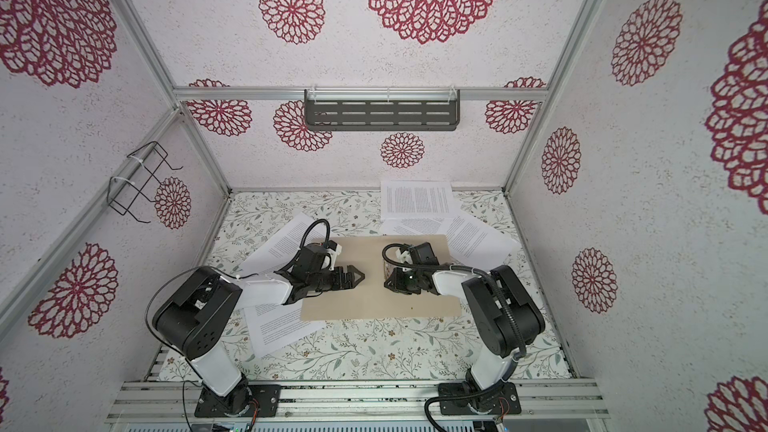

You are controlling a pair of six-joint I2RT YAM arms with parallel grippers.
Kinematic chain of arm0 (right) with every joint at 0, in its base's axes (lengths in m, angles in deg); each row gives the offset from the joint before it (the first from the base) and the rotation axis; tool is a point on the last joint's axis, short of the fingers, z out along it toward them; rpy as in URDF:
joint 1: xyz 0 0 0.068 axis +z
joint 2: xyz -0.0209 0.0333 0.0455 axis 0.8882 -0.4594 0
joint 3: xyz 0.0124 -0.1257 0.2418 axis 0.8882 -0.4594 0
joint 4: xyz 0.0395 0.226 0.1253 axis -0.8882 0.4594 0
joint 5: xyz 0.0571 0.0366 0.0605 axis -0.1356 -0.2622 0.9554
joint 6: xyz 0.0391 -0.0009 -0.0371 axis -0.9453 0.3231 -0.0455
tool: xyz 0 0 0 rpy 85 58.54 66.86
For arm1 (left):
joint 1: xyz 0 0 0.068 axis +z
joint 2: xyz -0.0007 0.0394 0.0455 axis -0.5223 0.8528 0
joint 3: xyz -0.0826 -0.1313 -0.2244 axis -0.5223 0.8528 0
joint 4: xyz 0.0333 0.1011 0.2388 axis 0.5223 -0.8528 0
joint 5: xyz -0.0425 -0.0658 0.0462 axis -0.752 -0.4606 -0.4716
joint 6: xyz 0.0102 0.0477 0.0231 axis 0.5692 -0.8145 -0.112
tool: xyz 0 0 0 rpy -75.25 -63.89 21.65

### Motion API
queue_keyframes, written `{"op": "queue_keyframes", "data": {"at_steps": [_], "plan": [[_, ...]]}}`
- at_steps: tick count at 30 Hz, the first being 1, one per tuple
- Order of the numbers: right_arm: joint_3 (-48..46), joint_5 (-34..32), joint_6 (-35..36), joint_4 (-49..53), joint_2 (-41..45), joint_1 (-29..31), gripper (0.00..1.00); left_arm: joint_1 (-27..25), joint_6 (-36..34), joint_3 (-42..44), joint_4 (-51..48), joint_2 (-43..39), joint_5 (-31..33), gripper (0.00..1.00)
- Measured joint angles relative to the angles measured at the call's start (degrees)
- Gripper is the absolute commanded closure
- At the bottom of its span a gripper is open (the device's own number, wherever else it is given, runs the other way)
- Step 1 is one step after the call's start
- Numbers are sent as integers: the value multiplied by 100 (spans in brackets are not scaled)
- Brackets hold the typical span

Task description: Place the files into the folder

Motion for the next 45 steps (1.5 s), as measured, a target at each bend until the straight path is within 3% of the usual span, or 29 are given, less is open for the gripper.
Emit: {"op": "queue_keyframes", "data": {"at_steps": [25, 31, 45], "plan": [[-31, 151, -195, -284, -149, -114, 87, 0, -13, -22, 52, 46, 7, 2], [-162, 186, -223, -417, -149, -146, 100, 2, -13, -138, 79, 177, 9, 2], [-404, 190, -94, -922, -225, -219, 100, 79, -33, -286, 173, 391, -4, 2]]}}
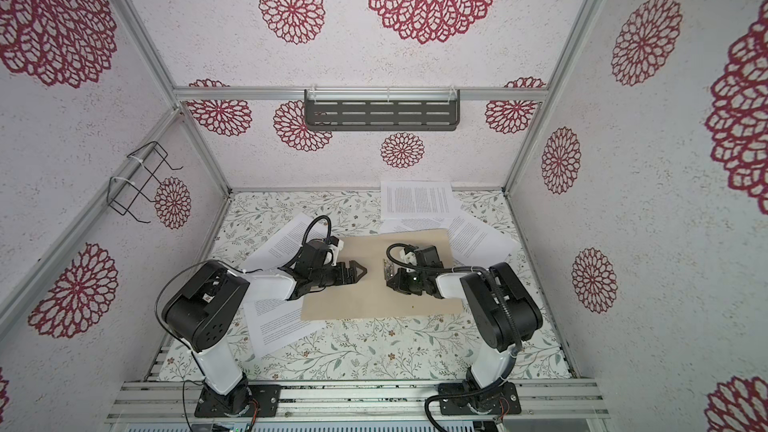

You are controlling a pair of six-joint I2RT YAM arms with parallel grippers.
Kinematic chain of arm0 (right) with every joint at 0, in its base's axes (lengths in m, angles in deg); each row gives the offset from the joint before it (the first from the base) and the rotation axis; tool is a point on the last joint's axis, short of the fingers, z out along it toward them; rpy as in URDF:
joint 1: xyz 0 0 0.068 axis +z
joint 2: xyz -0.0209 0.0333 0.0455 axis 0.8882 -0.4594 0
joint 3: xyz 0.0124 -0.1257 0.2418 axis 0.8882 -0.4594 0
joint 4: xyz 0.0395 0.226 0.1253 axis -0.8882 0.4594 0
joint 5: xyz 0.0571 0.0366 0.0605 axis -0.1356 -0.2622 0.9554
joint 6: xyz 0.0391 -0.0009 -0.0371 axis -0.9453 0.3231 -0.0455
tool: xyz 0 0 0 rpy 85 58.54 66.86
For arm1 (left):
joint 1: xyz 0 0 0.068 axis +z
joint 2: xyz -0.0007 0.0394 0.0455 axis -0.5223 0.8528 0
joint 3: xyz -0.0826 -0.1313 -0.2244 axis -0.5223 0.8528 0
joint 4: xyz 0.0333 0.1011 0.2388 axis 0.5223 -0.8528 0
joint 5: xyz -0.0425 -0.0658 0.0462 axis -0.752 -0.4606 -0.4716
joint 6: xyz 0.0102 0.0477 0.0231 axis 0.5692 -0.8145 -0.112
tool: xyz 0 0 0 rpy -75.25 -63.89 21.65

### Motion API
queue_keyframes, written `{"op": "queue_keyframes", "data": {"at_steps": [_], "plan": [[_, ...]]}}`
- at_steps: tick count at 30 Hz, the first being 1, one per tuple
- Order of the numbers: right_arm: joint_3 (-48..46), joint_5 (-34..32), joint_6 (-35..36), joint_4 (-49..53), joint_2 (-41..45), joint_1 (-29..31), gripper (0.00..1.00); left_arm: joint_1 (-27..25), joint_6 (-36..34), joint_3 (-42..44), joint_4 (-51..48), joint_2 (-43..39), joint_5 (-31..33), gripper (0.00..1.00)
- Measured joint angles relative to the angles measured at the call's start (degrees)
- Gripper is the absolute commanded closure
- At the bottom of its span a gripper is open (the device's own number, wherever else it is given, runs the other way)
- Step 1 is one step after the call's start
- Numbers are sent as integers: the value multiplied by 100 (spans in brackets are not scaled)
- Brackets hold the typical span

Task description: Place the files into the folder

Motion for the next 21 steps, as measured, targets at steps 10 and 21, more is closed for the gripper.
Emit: {"op": "queue_keyframes", "data": {"at_steps": [10, 21], "plan": [[-28, -645, 210, -105, 20, 55, 100, 11, -118, -17, 227, 136, 31, 2], [-168, -1495, 136, -483, 116, 111, 100, 11, -201, -28, 538, 345, 48, 1]]}}
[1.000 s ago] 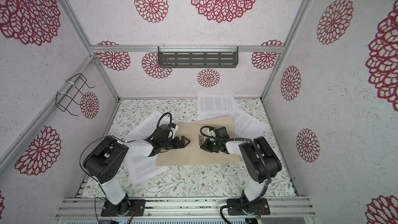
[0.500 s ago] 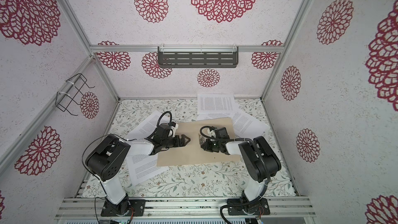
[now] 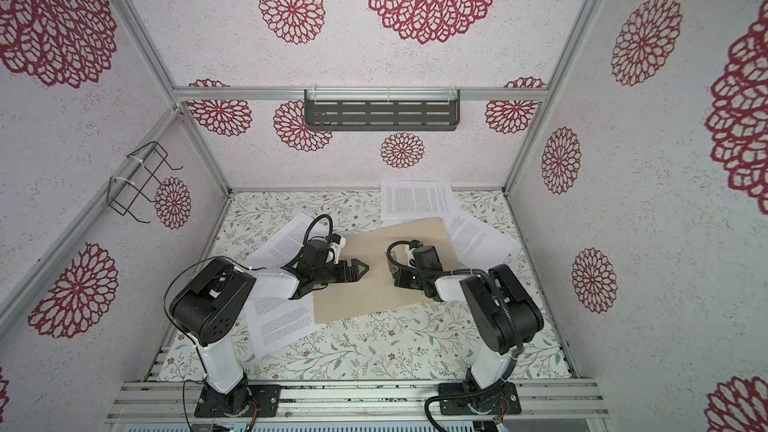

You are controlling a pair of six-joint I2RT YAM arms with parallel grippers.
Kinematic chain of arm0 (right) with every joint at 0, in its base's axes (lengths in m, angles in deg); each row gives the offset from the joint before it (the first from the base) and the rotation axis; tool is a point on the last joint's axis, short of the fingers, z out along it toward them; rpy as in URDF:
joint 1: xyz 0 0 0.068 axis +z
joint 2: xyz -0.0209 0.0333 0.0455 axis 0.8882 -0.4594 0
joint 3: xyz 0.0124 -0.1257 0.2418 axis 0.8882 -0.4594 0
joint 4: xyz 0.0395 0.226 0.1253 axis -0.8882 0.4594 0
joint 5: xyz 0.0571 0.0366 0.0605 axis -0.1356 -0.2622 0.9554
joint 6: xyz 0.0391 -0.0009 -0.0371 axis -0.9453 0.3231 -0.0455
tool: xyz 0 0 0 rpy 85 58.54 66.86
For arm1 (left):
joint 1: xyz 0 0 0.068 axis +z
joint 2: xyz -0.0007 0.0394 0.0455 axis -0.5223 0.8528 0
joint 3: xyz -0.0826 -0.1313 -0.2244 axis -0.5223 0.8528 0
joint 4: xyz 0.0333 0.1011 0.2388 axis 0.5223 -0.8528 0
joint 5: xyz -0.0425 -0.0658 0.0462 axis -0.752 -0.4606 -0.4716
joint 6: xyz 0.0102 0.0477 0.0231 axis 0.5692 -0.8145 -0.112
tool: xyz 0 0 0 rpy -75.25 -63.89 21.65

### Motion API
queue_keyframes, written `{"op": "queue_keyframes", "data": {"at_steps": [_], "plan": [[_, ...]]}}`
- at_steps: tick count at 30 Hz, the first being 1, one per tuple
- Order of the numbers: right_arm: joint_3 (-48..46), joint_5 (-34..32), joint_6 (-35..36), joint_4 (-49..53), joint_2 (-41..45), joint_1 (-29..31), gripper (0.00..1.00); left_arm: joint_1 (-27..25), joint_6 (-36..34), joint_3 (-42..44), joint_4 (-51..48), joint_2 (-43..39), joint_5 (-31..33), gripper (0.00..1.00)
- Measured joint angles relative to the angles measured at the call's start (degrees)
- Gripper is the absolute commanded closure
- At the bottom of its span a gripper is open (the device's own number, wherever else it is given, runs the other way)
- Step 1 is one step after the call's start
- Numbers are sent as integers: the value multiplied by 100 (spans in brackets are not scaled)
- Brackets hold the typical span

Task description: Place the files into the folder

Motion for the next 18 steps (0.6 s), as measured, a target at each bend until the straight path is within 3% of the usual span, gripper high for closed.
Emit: {"op": "queue_keyframes", "data": {"at_steps": [8, 9, 14, 16, 18], "plan": [[179, -131, -96, 658, 522, -17, 100, 0, -7, 28, 160, 28, 114, 1], [260, -52, -103, 778, 533, -26, 97, 0, -4, 35, 168, 33, 129, 1], [387, 116, -59, 1215, 898, -96, 63, 0, -4, 72, 254, 57, 153, 1], [385, 72, 26, 1541, 1198, -138, 60, 0, -4, 94, 302, 59, 157, 1], [380, 22, 109, 1845, 1510, -170, 63, 0, -7, 107, 330, 59, 157, 1]]}}
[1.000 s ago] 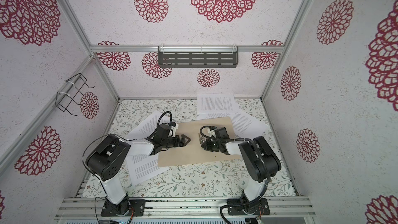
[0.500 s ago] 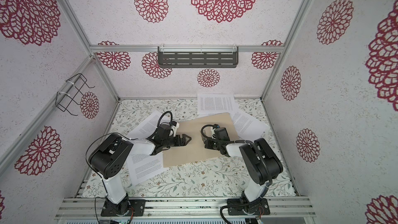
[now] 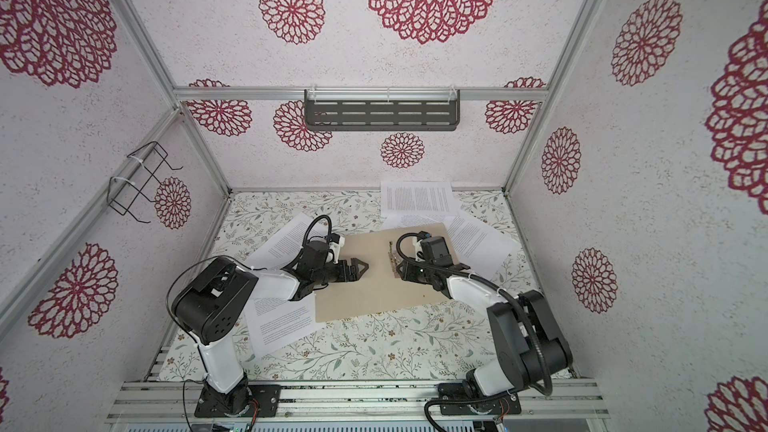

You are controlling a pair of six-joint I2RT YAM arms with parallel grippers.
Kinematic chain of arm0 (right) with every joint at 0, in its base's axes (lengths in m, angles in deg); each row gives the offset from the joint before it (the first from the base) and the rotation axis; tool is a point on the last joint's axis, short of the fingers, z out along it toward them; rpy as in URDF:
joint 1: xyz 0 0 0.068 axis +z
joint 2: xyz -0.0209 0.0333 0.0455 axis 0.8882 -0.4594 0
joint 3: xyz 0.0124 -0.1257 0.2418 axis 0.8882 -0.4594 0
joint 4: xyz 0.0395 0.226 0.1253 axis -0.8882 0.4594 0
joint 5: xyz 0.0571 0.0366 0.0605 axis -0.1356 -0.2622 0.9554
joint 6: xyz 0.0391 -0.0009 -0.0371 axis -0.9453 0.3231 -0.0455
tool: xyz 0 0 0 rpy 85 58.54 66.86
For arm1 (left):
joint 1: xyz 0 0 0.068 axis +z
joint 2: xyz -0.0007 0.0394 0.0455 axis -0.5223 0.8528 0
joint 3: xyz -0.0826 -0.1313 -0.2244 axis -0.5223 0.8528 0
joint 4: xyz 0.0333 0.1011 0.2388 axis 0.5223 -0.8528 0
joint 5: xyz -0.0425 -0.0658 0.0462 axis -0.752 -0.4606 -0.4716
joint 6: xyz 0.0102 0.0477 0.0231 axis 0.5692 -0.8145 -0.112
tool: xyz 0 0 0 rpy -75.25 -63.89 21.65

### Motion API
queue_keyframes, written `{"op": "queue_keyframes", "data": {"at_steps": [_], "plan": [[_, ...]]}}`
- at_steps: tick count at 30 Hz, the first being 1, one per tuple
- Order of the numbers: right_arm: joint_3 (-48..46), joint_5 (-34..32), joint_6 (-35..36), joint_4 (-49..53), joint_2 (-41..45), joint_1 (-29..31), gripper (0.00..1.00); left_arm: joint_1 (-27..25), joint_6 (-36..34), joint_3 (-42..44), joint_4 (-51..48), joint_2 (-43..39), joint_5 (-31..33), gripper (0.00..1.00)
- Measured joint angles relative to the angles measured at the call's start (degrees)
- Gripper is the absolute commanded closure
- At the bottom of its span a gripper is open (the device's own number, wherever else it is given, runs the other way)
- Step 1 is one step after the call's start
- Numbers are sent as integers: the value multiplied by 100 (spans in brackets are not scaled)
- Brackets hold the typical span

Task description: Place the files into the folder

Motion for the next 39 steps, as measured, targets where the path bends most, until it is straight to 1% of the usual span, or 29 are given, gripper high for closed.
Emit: {"op": "queue_keyframes", "data": {"at_steps": [3, 5, 8, 10, 13, 16, 20, 23, 26, 28, 32, 36, 39], "plan": [[-103, -98, 118, 229, 260, -2, 69, -2, -2, 7, 20, 0, 2, 1], [-214, -92, 160, 299, 251, -2, 72, -2, -7, 11, 31, 2, 0, 1], [-398, -48, 162, 332, 105, -2, 73, -2, -22, 11, 31, -7, -2, 1], [-481, 0, 157, 334, 13, -2, 69, -2, -52, 4, 13, -48, -11, 1], [-494, 63, 162, 297, -66, 15, 62, -7, -90, -70, -153, -116, -24, 2], [-494, 79, 146, 168, -94, 57, 52, -20, -92, -164, -715, -343, -72, 2], [-496, 79, 114, 39, -105, 105, 39, -33, -7, -251, -1768, -758, -74, 3], [-496, 70, 127, 9, -105, 149, 31, -20, 61, -247, -2494, -1368, 138, 3], [-452, 33, 181, 24, -105, 243, 29, 55, 216, -107, -3010, -2310, 542, 3], [-334, 17, 236, 55, -122, 365, 29, 219, 393, 168, -3270, -3023, 826, 3], [170, 9, 389, 46, -411, 809, 27, 800, 868, 938, -4124, -4393, 1506, 3], [623, 33, 520, -13, -846, 1268, 27, 1294, 1447, 1521, -5163, -5268, 2096, 3], [918, 68, 579, -61, -1222, 1554, 27, 1757, 1832, 1908, -5761, -5904, 2404, 3]]}}
